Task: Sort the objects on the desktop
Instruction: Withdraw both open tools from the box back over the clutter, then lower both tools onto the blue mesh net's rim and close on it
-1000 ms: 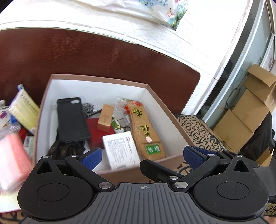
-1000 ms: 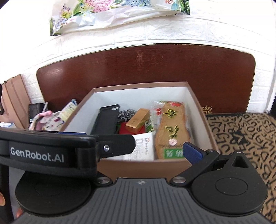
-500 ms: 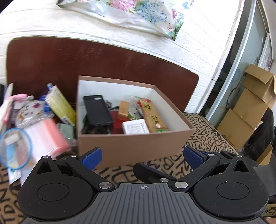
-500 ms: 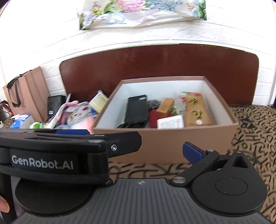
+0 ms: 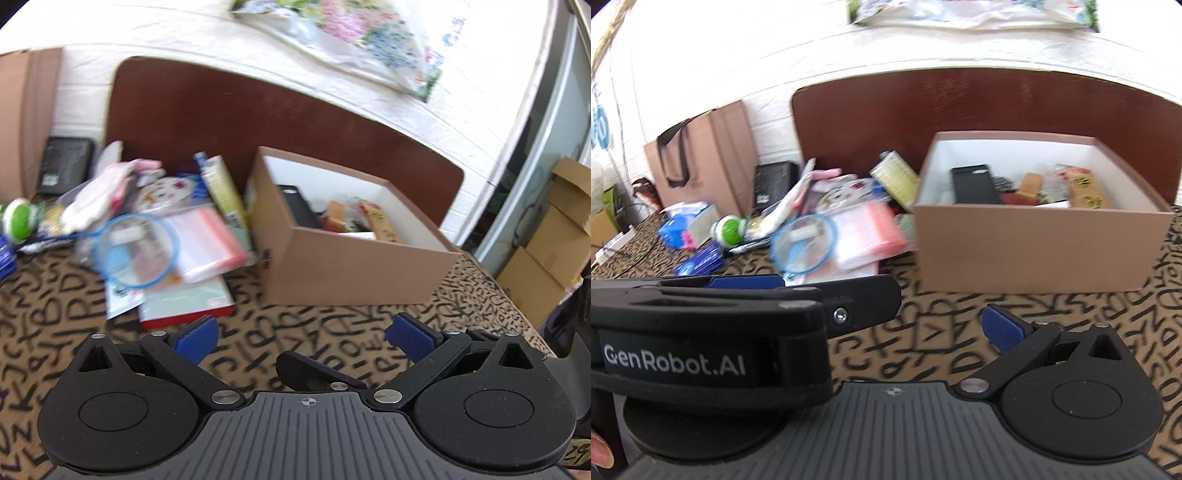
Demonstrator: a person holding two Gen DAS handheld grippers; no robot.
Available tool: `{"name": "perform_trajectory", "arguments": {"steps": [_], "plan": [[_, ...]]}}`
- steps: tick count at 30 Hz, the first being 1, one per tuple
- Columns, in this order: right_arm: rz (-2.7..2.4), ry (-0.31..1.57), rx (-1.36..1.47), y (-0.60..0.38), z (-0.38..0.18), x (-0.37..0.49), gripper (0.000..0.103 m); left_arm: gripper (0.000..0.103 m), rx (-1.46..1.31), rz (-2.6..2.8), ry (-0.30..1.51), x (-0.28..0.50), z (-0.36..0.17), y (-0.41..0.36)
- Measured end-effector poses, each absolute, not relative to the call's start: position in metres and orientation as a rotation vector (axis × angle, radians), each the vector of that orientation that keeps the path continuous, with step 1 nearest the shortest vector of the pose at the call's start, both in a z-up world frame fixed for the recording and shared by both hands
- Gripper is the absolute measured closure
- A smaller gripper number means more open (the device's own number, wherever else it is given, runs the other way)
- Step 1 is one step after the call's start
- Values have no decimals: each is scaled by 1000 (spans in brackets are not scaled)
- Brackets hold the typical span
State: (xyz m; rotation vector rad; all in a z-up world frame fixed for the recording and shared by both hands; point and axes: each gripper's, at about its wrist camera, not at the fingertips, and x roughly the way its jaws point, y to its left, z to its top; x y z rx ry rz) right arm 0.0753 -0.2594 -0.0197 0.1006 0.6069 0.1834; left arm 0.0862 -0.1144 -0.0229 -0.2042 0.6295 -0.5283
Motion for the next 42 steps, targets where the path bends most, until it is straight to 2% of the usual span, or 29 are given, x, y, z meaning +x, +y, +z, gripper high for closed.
{"name": "perform_trajectory", "arguments": {"steps": [15,30,35,42], "plan": [[301,671,115,-187,-51,112,0,0,-370,-359,664,120,-51,-16],[342,625,117,-170,-60,159,2,0,-434,-291,665,189,-65,19],[352,620,95,-165,-65,178,8,5,-437,-304,693,216,-74,16],[361,571,22,-162,-67,205,9,13,-468,-326,709,244,-84,13]]}}
